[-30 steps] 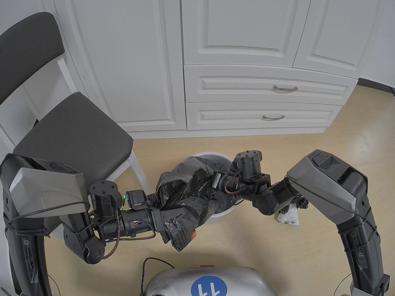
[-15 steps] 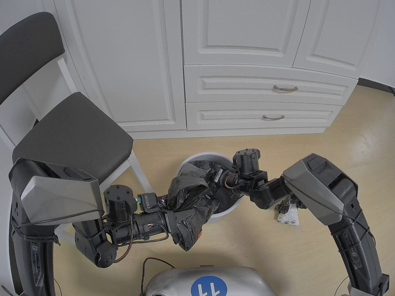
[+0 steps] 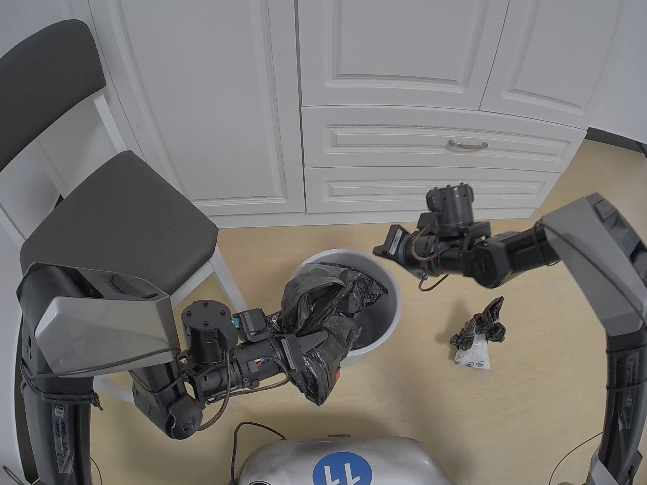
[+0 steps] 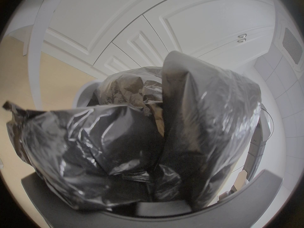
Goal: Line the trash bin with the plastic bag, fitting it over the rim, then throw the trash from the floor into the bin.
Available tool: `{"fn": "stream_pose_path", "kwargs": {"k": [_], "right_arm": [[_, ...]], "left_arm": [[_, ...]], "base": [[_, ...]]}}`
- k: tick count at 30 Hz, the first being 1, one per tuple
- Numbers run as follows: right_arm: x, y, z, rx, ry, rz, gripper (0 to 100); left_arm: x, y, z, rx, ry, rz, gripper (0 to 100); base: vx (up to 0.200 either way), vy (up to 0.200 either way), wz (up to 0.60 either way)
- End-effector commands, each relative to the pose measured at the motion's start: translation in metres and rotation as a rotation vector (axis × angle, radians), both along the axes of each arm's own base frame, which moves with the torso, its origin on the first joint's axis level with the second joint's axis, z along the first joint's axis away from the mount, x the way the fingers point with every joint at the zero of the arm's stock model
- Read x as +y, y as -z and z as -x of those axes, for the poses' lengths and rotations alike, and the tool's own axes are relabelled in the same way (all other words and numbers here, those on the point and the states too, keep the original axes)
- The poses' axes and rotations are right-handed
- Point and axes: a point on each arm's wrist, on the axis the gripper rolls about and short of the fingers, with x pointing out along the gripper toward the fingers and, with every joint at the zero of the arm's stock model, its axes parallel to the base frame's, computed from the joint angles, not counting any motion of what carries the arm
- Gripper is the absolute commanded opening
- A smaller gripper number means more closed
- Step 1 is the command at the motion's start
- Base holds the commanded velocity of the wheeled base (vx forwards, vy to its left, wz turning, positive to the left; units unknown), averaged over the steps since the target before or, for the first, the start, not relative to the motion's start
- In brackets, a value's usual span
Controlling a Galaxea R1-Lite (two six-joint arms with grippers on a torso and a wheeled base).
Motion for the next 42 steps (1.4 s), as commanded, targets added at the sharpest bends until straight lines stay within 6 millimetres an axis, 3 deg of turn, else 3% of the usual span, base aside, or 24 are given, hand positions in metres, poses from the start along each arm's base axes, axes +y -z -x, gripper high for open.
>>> {"fn": "stream_pose_path", "kwargs": {"k": [1,5,9,18,25,31,37,42], "right_arm": [[-0.033,-0.053,0.011,-0.092,0.045,-0.027,0],[-0.05,-0.062,0.012,-0.125,0.068,-0.006,0],[-0.067,-0.07,0.017,-0.148,0.095,0.012,0],[-0.068,-0.083,0.037,-0.203,0.068,0.064,0],[-0.069,-0.08,0.053,-0.286,0.031,0.138,0],[-0.078,-0.076,0.077,-0.418,0.042,0.326,0],[-0.081,-0.081,0.101,-0.513,0.016,0.375,0],[-0.084,-0.087,0.107,-0.533,0.018,0.385,0]], "left_arm": [[-0.011,-0.018,0.001,-0.052,0.022,0.039,0],[-0.023,-0.027,-0.005,-0.1,0.044,0.059,0],[-0.043,-0.035,-0.029,-0.054,0.057,-0.003,0],[-0.079,-0.065,-0.067,0.011,-0.107,-0.155,0],[-0.095,-0.085,-0.078,-0.007,-0.102,-0.158,0],[-0.114,-0.076,-0.081,-0.049,-0.061,-0.185,0],[-0.129,-0.062,-0.09,-0.067,-0.05,-0.173,0],[-0.145,-0.049,-0.092,-0.072,-0.031,-0.166,0]], "base": [[0.0,0.0,0.0],[0.0,0.0,0.0],[0.0,0.0,0.0],[0.0,0.0,0.0],[0.0,0.0,0.0],[0.0,0.0,0.0],[0.0,0.0,0.0],[0.0,0.0,0.0]]}}
